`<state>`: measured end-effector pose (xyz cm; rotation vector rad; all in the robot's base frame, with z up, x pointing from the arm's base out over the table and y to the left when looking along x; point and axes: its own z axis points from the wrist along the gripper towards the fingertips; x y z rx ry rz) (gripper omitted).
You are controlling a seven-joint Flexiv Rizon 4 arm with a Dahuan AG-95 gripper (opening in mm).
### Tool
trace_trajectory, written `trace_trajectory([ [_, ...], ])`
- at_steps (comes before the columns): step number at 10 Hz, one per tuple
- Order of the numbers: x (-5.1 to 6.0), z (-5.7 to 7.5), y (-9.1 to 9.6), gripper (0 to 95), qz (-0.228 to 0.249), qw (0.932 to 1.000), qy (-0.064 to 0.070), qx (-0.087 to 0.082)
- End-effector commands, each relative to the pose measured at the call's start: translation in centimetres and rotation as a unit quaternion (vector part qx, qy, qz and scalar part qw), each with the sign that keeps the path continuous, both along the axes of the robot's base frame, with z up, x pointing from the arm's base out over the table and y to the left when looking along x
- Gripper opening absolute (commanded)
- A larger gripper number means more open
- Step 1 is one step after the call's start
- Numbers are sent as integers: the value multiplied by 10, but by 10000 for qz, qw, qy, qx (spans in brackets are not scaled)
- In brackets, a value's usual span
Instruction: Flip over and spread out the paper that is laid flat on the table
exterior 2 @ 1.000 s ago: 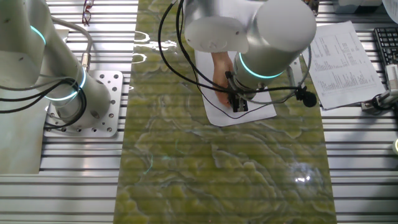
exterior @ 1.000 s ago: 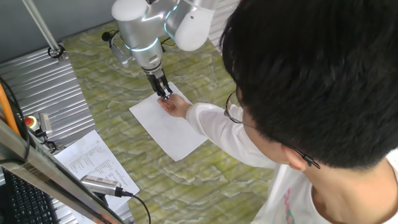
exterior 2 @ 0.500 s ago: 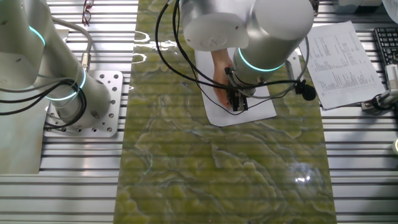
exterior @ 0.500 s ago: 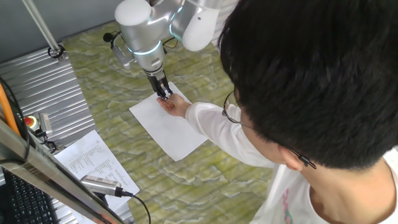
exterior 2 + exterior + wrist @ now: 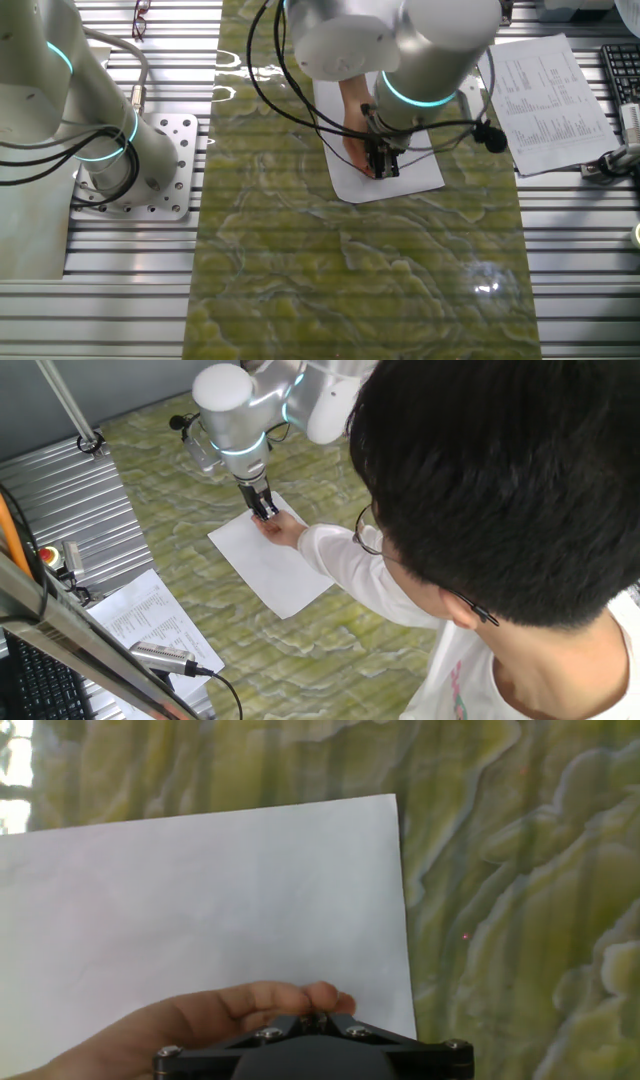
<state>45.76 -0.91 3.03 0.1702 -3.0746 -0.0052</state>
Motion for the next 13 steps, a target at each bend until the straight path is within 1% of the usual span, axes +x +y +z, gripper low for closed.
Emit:
trace_trajectory([
  [1, -1, 1, 1, 0, 138, 9999, -36, 55],
  [2, 0, 1, -2, 0, 253, 9997, -36, 60],
  [3, -3, 2, -9, 0, 346, 9994, -40, 73],
  [5, -12, 0, -15, 0, 397, 9992, -61, 69],
  [6, -12, 0, -16, 0, 401, 9992, -53, 48],
  [7, -13, 0, -17, 190, 442, 9990, -86, 40],
  [8, -15, -1, -18, 190, 463, 9989, -109, 37],
  [9, -19, -1, -22, 380, 514, 9986, -94, 33],
  [10, -21, 0, -25, 380, 539, 9985, -91, 62],
  [11, -22, 1, -29, 570, 556, 9983, -82, 119],
  [13, -25, -3, -30, 570, 554, 9984, -76, 50],
])
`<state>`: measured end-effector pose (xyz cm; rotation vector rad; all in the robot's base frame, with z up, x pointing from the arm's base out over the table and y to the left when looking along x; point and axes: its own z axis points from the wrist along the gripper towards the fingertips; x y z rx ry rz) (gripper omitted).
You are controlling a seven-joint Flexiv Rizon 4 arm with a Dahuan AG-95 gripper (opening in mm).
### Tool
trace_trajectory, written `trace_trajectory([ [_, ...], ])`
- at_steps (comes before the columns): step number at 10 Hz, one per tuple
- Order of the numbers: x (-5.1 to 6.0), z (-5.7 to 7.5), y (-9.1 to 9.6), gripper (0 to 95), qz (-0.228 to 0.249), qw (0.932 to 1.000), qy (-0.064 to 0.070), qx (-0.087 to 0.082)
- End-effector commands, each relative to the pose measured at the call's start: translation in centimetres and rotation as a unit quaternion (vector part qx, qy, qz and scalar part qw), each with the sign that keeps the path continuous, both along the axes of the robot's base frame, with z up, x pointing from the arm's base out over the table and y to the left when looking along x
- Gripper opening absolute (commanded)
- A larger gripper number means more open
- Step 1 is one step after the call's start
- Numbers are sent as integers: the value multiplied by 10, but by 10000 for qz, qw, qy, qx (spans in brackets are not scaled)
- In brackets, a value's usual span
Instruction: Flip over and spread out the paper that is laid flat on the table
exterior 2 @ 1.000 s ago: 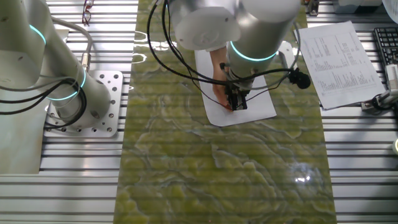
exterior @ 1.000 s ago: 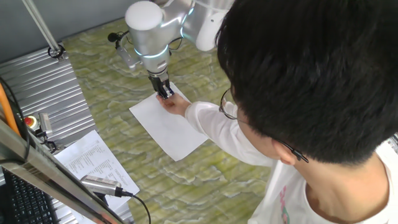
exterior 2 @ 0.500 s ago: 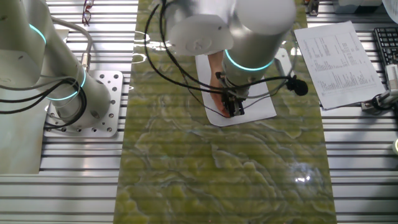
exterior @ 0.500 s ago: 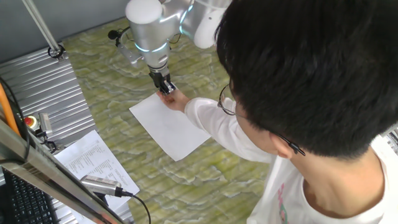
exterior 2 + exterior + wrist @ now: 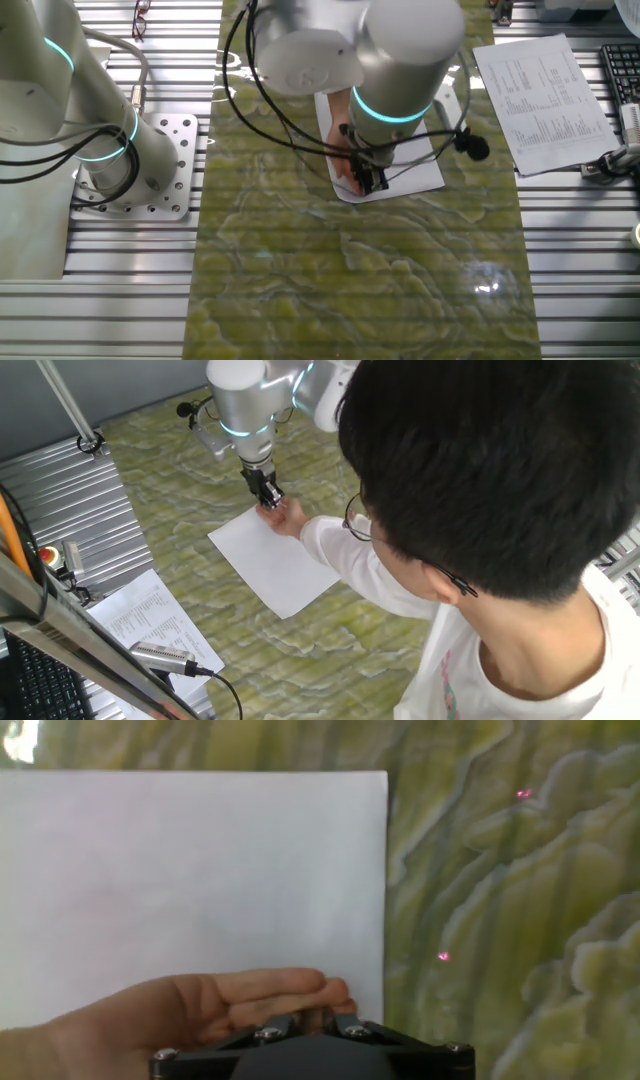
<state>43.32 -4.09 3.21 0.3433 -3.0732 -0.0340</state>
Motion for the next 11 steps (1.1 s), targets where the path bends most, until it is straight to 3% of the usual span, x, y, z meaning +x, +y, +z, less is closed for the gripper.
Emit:
trace_trajectory([
  [1, -4, -10, 0, 570, 39, 9999, -55, -121],
  [2, -7, -15, -3, 570, 91, 9998, -105, -146],
  [3, -9, -18, -7, 760, 82, 9998, -126, -113],
  [5, -10, -13, -10, 760, -67, 10000, -7, 33],
  [6, -10, -11, -11, 760, -78, 10000, 13, 14],
  [7, -11, -10, -12, 570, -118, 9999, 42, -14],
  [11, -11, -18, -13, 570, -249, 9996, 131, 16],
])
